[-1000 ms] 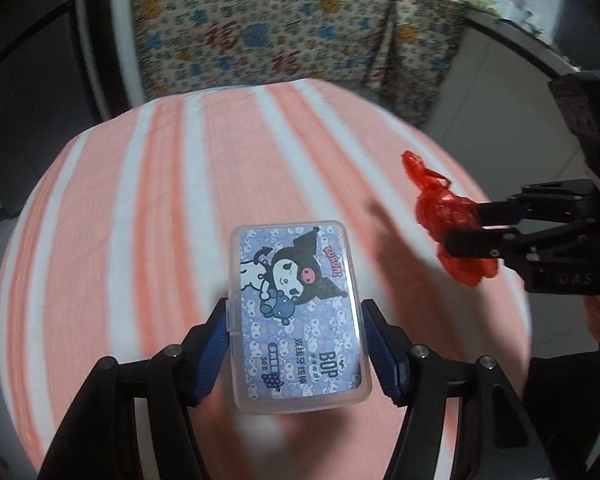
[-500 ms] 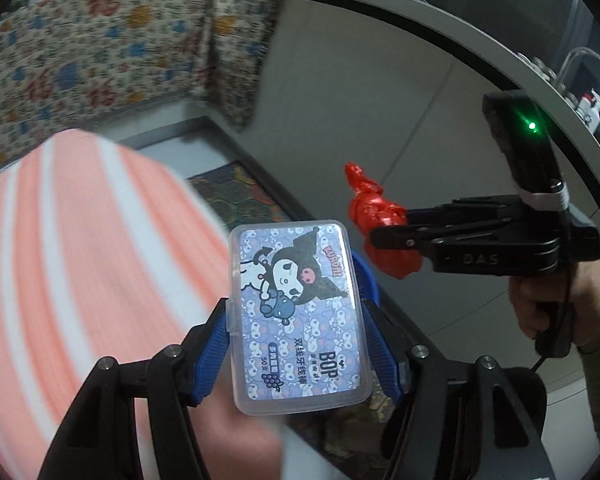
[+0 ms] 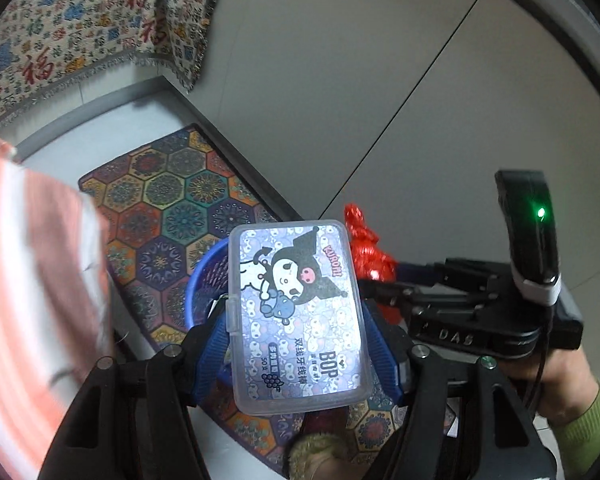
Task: Collect trash
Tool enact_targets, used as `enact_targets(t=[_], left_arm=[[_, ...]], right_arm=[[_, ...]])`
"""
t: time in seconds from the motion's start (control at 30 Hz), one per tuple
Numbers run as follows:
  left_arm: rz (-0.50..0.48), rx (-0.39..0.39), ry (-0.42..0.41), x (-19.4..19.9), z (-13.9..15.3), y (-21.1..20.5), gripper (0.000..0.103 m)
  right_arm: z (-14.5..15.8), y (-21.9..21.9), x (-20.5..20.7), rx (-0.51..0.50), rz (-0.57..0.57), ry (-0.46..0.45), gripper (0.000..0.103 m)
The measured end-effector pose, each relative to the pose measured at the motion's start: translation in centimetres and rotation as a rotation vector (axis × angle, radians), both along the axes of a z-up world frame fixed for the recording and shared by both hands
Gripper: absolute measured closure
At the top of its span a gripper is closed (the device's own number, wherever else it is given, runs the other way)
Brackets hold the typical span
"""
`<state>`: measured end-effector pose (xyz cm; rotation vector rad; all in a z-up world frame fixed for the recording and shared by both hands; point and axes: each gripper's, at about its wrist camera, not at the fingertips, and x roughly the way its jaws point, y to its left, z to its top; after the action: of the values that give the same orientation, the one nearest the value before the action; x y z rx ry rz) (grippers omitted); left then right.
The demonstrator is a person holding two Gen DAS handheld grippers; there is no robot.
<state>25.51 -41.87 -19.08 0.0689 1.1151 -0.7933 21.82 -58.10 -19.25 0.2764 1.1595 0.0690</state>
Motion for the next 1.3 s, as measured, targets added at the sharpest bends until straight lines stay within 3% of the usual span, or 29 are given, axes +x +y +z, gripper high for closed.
enact_targets(t=[0.1, 0.13, 0.17, 0.2, 0.27, 0.37, 0.43, 0.5, 0.63, 0.87, 1.07, 1.3], left_arm=[[-0.012, 0.000, 0.004, 0.6, -1.2, -0.9, 0.036], [-0.013, -0.005, 0.010, 0.7, -1.6, -1.4, 0.031], [-0.009, -0.011, 0.015, 0.9, -1.9, -1.5, 0.029], [-0.002, -0.017, 0.018, 1.1, -2.1, -1.8, 0.029], [0.005, -0.019, 0.017, 1.3, -2.1, -2.0, 0.029], [0.009, -0.019, -0.049, 0.3, -1.0, -1.3, 0.029], [0.010, -0.012, -0.117, -0.9, 0.3, -0.5, 0.029], [0.021, -0.013, -0.169, -2.0, 1.5, 0.4, 0.029], [0.059, -0.032, -0.230, -4.6, 3.9, 3.0, 0.018], [0.126, 0.033, -0.330, -9.5, 6.8, 6.5, 0.016], [0.187, 0.075, -0.404, -13.3, 9.3, 9.1, 0.016], [0.230, 0.146, -0.395, -15.2, 10.8, 10.7, 0.016]], right_arm=[[-2.0, -1.9, -0.3, 0.051, -0.028, 0.002, 0.058], [-2.7, -2.3, -0.2, 0.063, -0.027, -0.002, 0.055], [-3.3, -2.6, -0.1, 0.070, -0.026, -0.005, 0.049], [-3.8, -2.9, -0.1, 0.067, -0.035, -0.011, 0.031], [-4.0, -3.6, -0.8, 0.073, -0.059, -0.029, 0.022], [-4.1, -4.5, -1.9, 0.080, -0.118, -0.043, 0.021], [-3.5, -4.7, -2.5, 0.054, -0.142, -0.052, 0.014], [-2.0, -4.4, -3.3, 0.011, -0.148, -0.081, 0.000], [1.7, -3.3, -5.0, -0.034, -0.138, -0.120, 0.000], [8.1, 0.3, -8.8, -0.133, -0.133, -0.182, 0.000], [9.6, 3.0, -14.0, -0.204, -0.165, -0.253, 0.000], [11.3, 5.2, -17.3, -0.237, -0.192, -0.303, 0.000]])
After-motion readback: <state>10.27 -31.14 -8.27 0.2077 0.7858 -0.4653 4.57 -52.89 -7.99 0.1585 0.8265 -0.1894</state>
